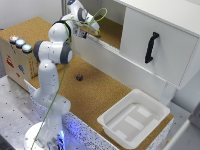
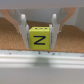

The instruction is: Lift the yellow block

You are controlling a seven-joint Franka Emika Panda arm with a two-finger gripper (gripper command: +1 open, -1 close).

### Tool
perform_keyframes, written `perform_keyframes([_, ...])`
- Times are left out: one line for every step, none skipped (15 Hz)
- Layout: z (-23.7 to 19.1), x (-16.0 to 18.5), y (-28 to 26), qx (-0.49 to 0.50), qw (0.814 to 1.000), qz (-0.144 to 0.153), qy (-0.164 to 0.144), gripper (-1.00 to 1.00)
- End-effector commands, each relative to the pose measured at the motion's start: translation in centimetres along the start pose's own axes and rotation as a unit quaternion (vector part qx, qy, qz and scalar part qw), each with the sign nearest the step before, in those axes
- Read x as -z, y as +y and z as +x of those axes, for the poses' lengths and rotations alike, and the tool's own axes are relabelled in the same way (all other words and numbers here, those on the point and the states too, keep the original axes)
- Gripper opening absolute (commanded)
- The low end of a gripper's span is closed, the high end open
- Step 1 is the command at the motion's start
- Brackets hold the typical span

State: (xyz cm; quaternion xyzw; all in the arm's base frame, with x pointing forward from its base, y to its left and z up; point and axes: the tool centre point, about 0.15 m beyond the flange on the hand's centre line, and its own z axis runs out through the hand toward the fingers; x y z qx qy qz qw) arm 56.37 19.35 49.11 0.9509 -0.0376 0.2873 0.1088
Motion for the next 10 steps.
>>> perform_keyframes([-6.1,2.7,5.7,0.042,0.993,0.101,0.033,-1.00])
perform_keyframes([-6.8,2.3,6.2,0.057,0.991,0.117,0.025,-1.00])
perform_keyframes([-7.4,1.8,7.2,0.061,0.988,0.144,0.010,-1.00])
perform_keyframes([-8.1,1.5,7.9,0.072,0.986,0.151,0.007,-1.00])
perform_keyframes([-8.9,1.1,8.6,0.079,0.984,0.158,-0.002,-1.00])
perform_keyframes([-9.6,0.7,9.0,0.091,0.982,0.166,-0.013,-1.00])
perform_keyframes([-10.5,0.4,9.5,0.100,0.980,0.170,-0.022,-1.00])
perform_keyframes([-11.3,0.1,10.0,0.101,0.979,0.176,-0.033,-1.00])
perform_keyframes([-12.3,0.0,10.4,0.106,0.977,0.178,-0.044,-1.00])
perform_keyframes([-13.2,-0.2,10.3,0.114,0.975,0.183,-0.057,-1.00])
